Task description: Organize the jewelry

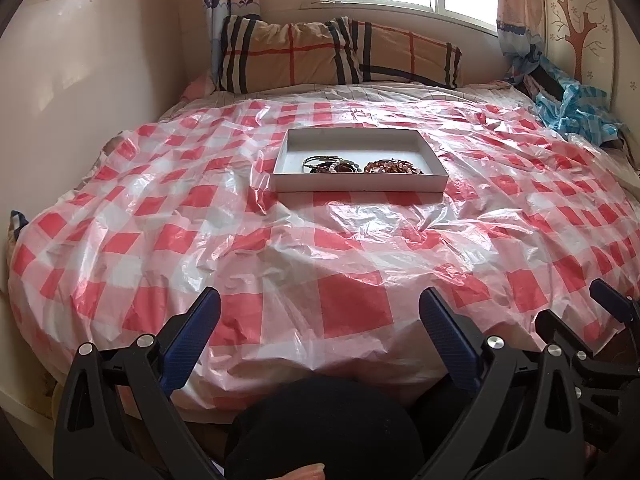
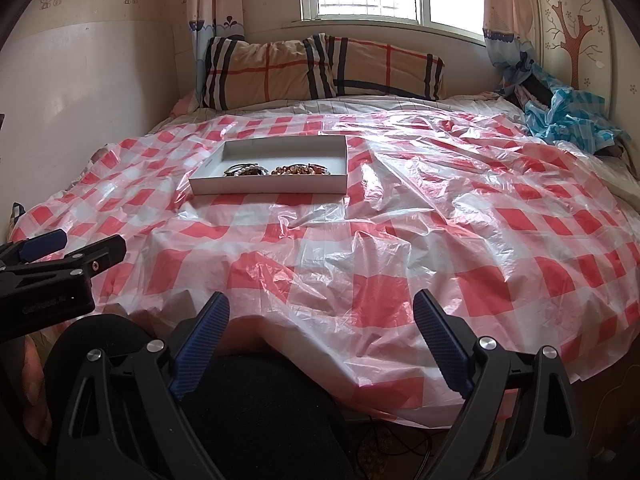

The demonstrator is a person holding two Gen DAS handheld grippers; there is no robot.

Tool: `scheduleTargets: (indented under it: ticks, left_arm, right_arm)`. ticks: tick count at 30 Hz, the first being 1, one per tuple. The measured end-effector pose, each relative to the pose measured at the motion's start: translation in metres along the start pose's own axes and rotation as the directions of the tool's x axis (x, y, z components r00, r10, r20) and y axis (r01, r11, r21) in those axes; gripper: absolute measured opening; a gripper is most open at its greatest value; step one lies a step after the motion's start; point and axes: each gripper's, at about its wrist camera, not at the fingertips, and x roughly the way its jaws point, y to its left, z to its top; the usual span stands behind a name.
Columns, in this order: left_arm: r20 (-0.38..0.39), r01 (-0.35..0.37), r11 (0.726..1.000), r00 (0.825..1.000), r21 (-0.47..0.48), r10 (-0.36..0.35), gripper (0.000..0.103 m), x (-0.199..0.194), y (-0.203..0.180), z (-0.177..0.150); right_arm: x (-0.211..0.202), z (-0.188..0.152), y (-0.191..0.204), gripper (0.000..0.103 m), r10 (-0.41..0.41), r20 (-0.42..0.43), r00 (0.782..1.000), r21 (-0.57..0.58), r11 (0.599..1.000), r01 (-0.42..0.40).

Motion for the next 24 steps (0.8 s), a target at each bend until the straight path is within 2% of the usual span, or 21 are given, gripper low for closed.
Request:
scheduleTargets:
  ticks: [7,11,18,24]
  left_arm:
    - [-0.032,0.014,1.000,0.999,0.009,-0.014,0.095,0.002,0.001,0.005]
    - [-0.020,-0.016,1.000,1.000,0.017,0.017,0.095,-0.004,0.002,0.008]
    - [-0.039,-0.037,0.997,0.998,0.073,0.040,0.095,-0.002,-0.011,0.006]
    - [-0.027,-0.048,0.995,0.998,0.085,0.051,0.095,-0.002,-0.015,0.004]
  right_arm:
    - [0.000,0.000,0.000,0.089,0.001,0.000,1.000,0.002,1.000,-0.001]
    - [0.000,0.000,0.000,0.089,0.000,-0.001,1.000,0.000,1.000,0.000]
    - [0.000,0.000,0.001,0.089,-0.001,0.000,1.000,-0.001,1.000,0.001]
    - [0.000,0.000,0.001,0.089,-0.002,0.000,1.000,-0.001,1.000,0.002]
